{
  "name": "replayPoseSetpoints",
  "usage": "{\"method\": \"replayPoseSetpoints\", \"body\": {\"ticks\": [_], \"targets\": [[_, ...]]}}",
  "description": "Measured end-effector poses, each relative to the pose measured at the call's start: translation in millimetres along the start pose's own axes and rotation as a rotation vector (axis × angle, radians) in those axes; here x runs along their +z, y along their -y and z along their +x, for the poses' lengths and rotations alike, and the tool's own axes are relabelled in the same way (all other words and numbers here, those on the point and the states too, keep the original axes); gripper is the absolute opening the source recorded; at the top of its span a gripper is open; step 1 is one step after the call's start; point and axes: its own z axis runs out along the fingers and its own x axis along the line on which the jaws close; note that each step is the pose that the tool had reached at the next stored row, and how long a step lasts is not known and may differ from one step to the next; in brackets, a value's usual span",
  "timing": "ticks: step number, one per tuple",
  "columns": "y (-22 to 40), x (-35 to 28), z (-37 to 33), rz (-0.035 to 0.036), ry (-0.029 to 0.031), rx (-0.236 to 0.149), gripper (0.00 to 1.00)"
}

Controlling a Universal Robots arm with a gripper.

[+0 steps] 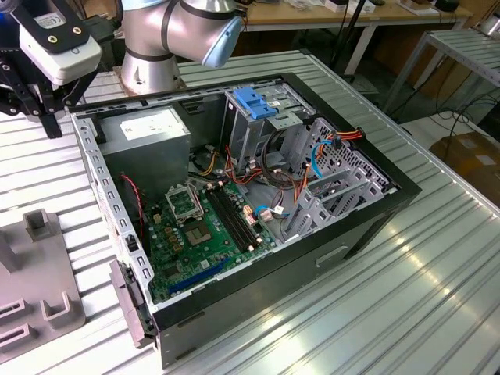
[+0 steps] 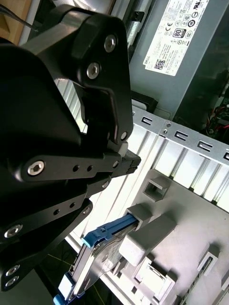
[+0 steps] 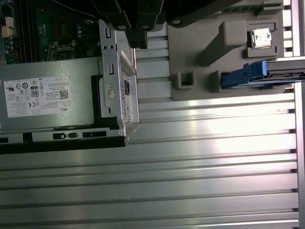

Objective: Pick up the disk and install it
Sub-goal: 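Reach for the disk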

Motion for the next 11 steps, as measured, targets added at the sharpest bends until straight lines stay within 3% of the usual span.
{"method": "replayPoseSetpoints", "body": {"ticks": [11], "targets": [[0.7, -0.1, 9.7, 0.0001, -0.0001, 0.0, 0.1]]}}
